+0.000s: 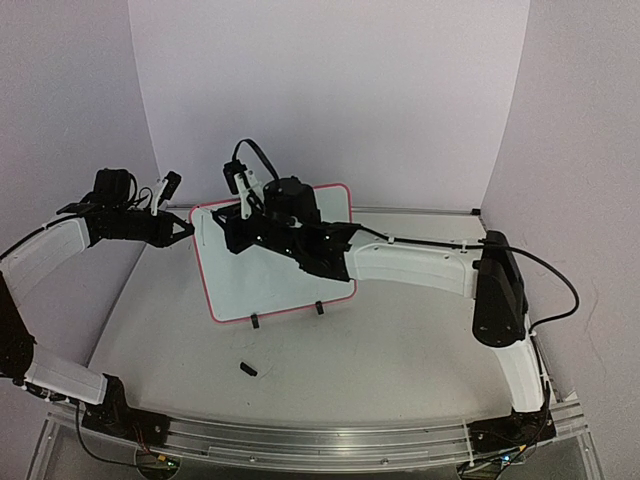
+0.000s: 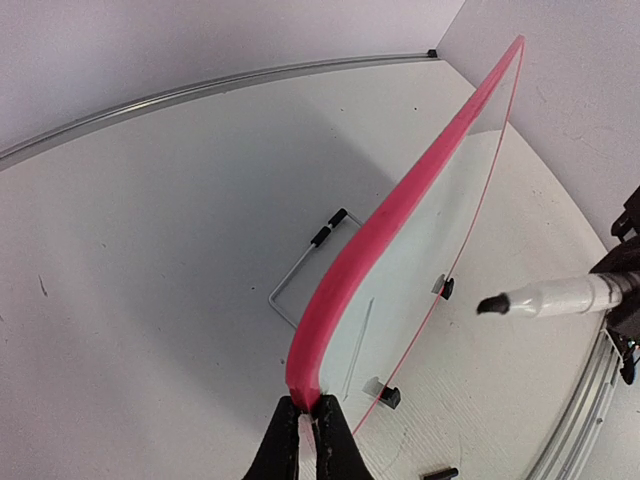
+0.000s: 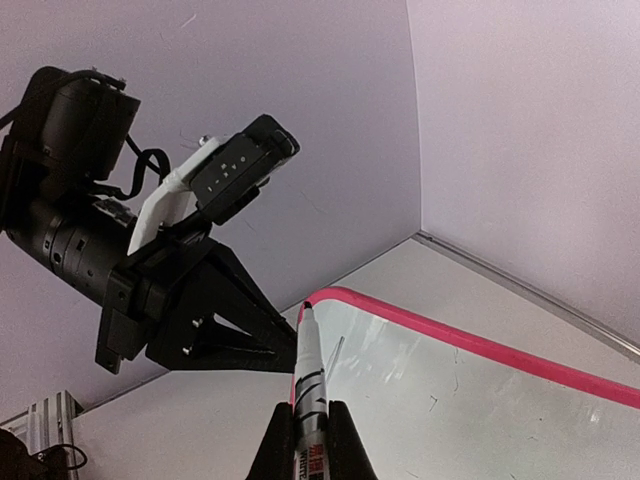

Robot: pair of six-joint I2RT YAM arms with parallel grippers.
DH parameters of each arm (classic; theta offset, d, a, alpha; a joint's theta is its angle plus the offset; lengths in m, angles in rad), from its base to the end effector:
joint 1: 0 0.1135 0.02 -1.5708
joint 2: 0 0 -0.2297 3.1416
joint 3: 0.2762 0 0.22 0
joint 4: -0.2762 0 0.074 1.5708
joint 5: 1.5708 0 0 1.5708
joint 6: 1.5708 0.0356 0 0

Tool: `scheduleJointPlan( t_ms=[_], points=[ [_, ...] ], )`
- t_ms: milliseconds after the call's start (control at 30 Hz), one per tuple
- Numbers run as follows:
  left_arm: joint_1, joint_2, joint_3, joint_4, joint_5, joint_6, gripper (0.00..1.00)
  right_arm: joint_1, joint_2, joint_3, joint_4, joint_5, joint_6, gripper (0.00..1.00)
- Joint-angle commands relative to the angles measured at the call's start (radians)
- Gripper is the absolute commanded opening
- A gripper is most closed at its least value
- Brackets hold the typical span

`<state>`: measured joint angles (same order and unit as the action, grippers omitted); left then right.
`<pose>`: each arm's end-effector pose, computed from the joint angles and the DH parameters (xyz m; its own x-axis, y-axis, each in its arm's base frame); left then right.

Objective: Write a sentence on the whiteboard
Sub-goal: Write on the whiteboard with the whiteboard marker without the cap.

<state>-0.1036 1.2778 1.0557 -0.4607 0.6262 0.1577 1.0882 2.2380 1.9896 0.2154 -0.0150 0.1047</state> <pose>0.2496 -0.0469 0.2804 -0.5356 0.1836 -0.8243 0.6280 0.7392 -0.2434 0.2277 0.4357 0.2964 -0.1085 0.0180 -0.9939 -0.8862 0.4513 0.1049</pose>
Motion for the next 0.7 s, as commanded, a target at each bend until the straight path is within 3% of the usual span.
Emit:
scheduleJointPlan(
  t_ms=[0,667],
  points=[
    [-0.001,-0.002,0.0,0.001,-0.016,0.023,0.0,0.004,0.038,0.05,-0.026,0.014,-0.009,0.0],
    [-0.001,0.0,0.0,-0.001,-0.014,0.022,0.0,0.003,0.084,0.097,-0.06,0.125,-0.01,0.0]
  ],
)
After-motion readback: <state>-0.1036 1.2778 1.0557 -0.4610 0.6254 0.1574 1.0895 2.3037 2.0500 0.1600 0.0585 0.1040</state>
